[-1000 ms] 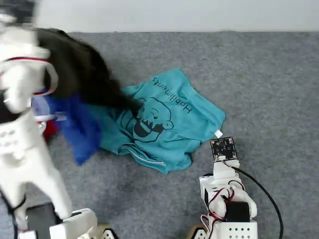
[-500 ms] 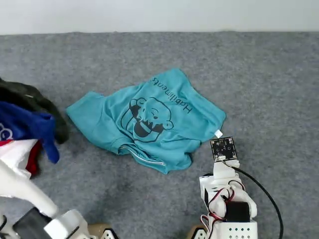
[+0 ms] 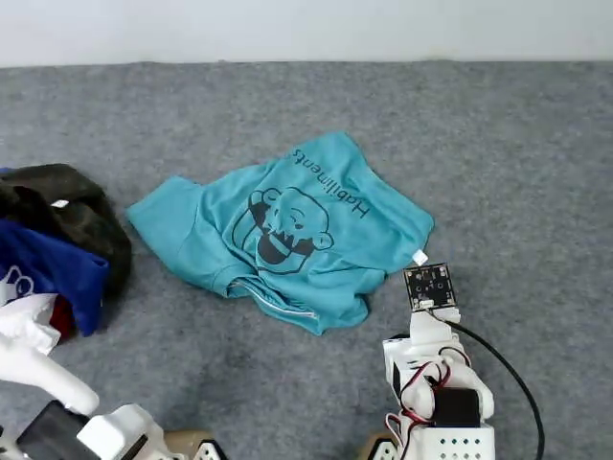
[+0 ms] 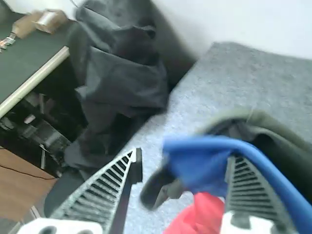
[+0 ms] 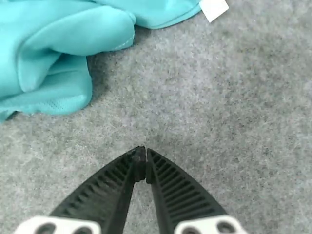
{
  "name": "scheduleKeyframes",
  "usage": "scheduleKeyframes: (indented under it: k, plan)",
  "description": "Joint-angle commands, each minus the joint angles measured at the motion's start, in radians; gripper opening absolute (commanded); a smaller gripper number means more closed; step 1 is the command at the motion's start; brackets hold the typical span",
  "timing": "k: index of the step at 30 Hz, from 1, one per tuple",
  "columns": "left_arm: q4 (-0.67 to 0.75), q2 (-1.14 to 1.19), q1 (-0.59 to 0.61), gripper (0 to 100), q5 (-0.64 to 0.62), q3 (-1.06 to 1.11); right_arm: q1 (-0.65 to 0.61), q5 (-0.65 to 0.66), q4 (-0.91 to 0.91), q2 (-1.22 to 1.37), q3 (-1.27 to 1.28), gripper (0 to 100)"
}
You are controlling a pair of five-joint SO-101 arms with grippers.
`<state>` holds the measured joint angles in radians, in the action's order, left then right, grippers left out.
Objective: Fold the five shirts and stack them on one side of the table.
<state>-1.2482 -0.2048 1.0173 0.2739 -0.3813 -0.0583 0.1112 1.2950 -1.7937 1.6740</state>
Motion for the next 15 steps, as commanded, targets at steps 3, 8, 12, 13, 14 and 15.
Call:
scheduleKeyframes:
  k: [3, 8, 12, 13, 14, 15]
  plan:
    - [-0.077, -0.014, 0.014, 28, 0.011, -0.232, -0.002, -0.006, 0.008, -0.012, 0.009, 0.9]
    - [-0.213, -0.014, -0.060, 28, 0.009, -0.412, -0.002, -0.006, 0.008, -0.012, 0.009, 0.9]
    - [-0.442, -0.014, -0.238, 28, 0.017, -0.475, -0.002, -0.006, 0.008, -0.012, 0.009, 0.9]
    - [-0.503, -0.014, -0.302, 28, 0.017, -0.473, -0.002, -0.006, 0.008, -0.012, 0.009, 0.9]
    - [-0.514, -0.014, -0.364, 26, 0.014, -0.452, -0.002, -0.006, 0.008, -0.012, 0.009, 0.9]
    - [-0.508, -0.015, -0.414, 23, 0.012, -0.417, -0.002, -0.006, 0.008, -0.012, 0.009, 0.9]
